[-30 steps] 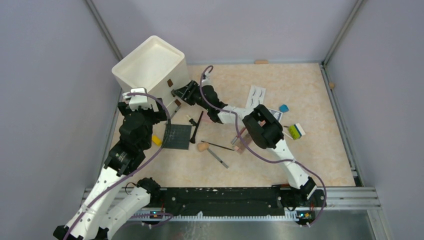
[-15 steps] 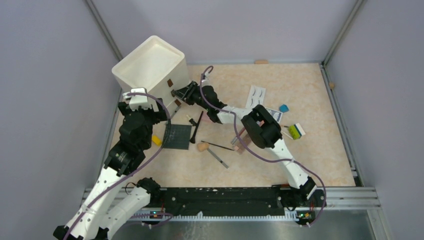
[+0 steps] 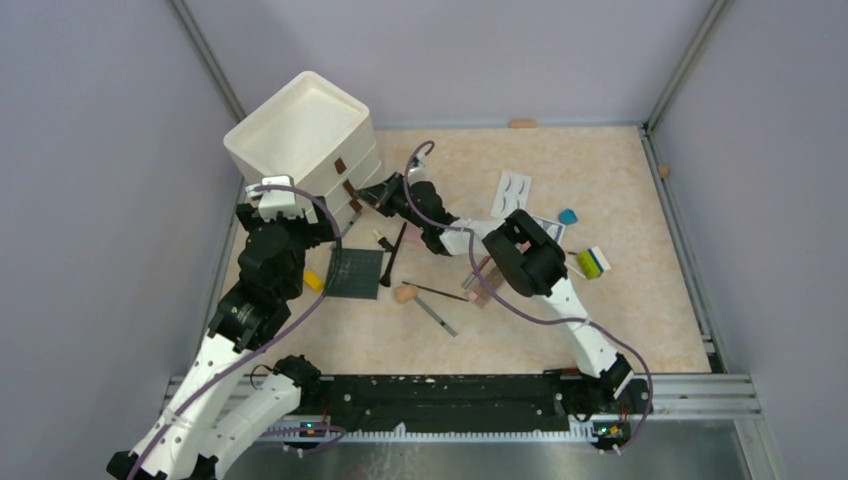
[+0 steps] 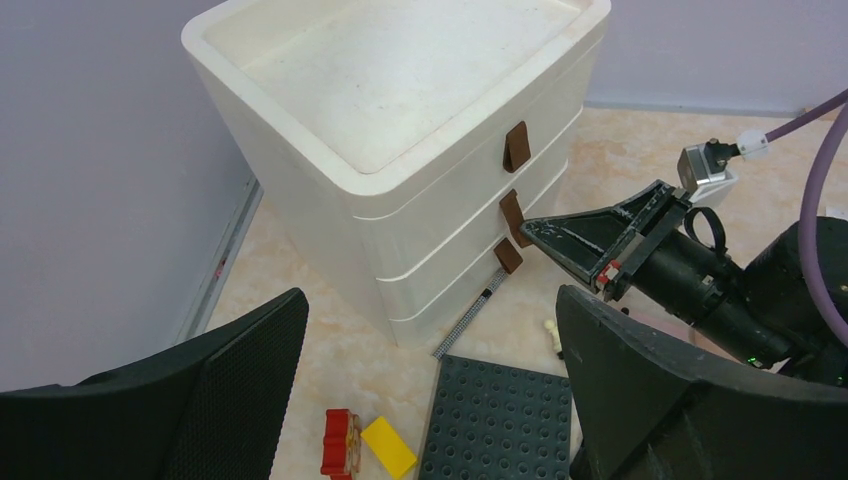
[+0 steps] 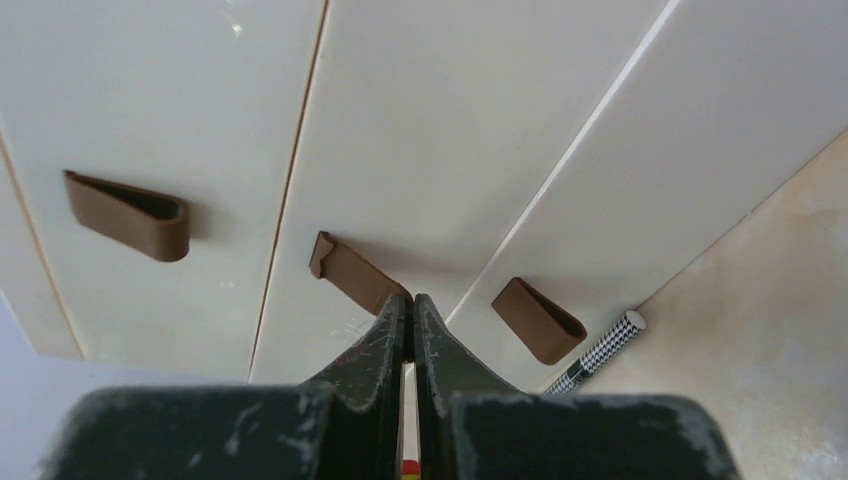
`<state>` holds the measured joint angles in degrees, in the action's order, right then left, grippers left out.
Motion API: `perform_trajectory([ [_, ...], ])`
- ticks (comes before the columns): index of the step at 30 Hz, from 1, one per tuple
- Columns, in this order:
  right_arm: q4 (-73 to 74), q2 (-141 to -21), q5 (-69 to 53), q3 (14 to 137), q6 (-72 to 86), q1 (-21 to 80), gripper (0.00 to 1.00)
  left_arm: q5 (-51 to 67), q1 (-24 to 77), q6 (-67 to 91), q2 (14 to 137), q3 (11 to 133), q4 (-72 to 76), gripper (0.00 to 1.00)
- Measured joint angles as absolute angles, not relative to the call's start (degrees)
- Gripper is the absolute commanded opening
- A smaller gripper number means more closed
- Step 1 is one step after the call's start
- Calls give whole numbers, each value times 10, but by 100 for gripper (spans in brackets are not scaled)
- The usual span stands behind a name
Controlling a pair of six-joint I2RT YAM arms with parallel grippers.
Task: Organize the makeup
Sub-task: Open the drawer in the storage box.
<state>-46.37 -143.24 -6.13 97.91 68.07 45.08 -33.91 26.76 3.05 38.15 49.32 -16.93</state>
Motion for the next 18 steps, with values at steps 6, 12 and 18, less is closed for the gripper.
perform_trajectory([
  [6,-484,-1367,-51,901,650,451,0,-339,268,30,382,493,-169,99],
  [12,-492,-1291,-41,818,616,451,0,-338,267,30,385,493,-168,99],
  [18,-499,-1250,-36,757,591,451,0,-336,267,30,389,493,-167,99],
])
